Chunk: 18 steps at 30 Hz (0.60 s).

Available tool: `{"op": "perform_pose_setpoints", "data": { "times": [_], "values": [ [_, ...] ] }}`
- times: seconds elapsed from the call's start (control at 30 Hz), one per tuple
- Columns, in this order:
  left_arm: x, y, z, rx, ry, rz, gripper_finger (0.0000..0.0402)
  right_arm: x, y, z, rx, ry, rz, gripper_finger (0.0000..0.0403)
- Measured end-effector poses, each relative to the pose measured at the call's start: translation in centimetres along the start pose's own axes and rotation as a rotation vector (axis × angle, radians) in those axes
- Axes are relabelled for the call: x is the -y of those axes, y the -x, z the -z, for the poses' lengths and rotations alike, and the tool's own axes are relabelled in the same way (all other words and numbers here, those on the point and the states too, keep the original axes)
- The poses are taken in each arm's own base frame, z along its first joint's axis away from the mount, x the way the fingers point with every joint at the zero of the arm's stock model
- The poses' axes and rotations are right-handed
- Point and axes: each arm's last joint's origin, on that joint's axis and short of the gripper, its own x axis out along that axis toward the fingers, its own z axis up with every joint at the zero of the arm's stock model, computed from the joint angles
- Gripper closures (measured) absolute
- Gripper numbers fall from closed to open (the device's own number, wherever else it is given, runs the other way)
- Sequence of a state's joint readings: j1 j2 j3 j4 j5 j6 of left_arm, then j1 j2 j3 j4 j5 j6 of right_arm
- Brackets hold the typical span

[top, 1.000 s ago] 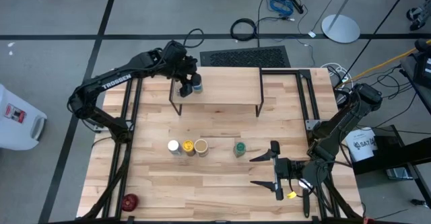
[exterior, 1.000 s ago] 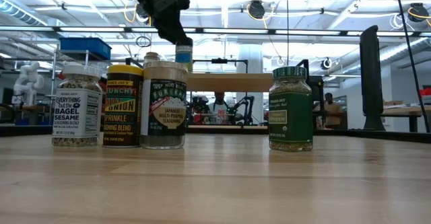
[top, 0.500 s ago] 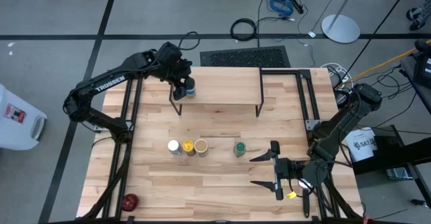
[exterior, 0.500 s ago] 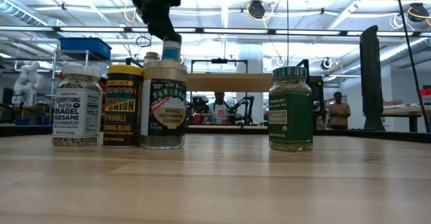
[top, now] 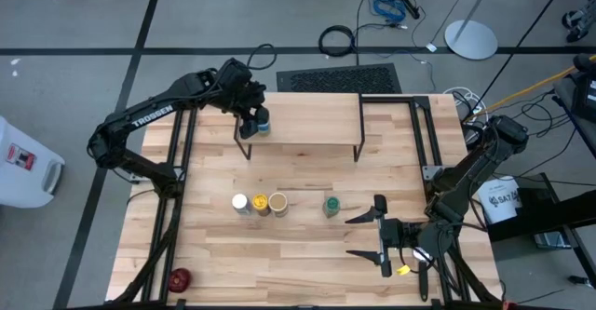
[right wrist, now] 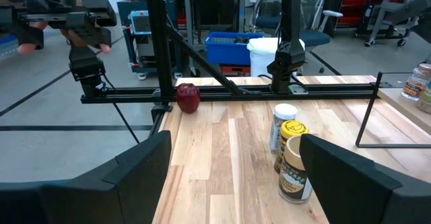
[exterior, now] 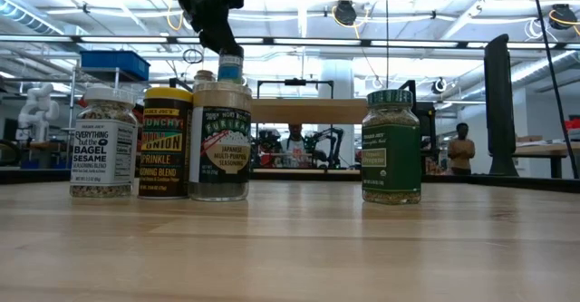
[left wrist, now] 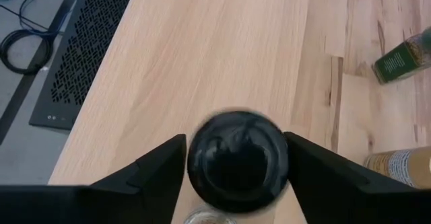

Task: Shelf spices
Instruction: Put the black seasoning bottle on the shelf, then put the green seasoning bottle on the shelf

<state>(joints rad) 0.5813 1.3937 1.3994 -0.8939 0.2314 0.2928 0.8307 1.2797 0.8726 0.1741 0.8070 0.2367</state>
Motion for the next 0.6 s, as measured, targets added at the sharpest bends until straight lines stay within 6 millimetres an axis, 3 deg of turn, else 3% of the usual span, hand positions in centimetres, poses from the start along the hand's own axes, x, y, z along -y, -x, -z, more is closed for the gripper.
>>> {"op": "perform_pose_setpoints", "data": {
  "times": [0.17, 0.37, 0.6],
  "values": [
    [0.2, -0.1, -0.1, 0.001, -0.007, 0.005, 0.0124, 0.0, 0.0, 0.0, 0.000, 0.000, 0.000, 0.0088],
    [0.4, 0.1, -0.2, -0.007, -0.017, -0.024, 0.0121, 0.0, 0.0, 0.0, 0.000, 0.000, 0.000, 0.0088],
    [0.7, 2.8, -1.2, 0.073, -0.043, -0.072, 0.0121, 0.0, 0.0, 0.0, 0.000, 0.005, 0.000, 0.0088]
  ]
}}
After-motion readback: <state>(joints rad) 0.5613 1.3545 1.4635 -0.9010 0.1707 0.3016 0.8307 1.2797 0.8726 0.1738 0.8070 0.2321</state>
